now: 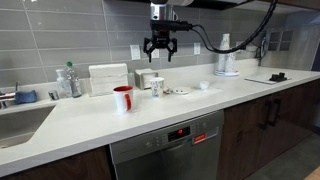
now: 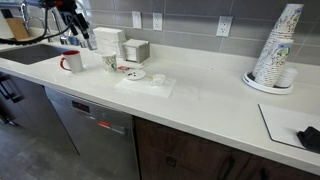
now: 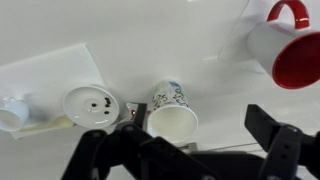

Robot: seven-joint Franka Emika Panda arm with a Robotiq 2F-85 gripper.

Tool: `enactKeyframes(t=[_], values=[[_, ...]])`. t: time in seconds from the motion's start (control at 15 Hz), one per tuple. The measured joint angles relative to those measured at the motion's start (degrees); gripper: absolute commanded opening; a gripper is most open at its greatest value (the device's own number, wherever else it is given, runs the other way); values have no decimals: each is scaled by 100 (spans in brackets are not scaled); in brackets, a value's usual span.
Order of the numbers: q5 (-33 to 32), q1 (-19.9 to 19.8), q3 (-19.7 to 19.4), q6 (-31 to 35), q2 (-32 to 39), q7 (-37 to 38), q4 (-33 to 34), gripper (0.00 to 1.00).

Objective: Pick up the styrofoam cup in front of the paper towel metal rack and put it in the white and red mug cup on the table

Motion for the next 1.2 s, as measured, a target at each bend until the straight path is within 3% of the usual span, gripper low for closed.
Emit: enactKeyframes(t=[0.6, 0.87, 1.2], values=[[-22, 97, -87, 18, 190, 0, 221, 100], [-283, 297, -296, 505, 403, 104, 398, 100], [-571, 510, -536, 994, 1209, -42, 1114, 100]])
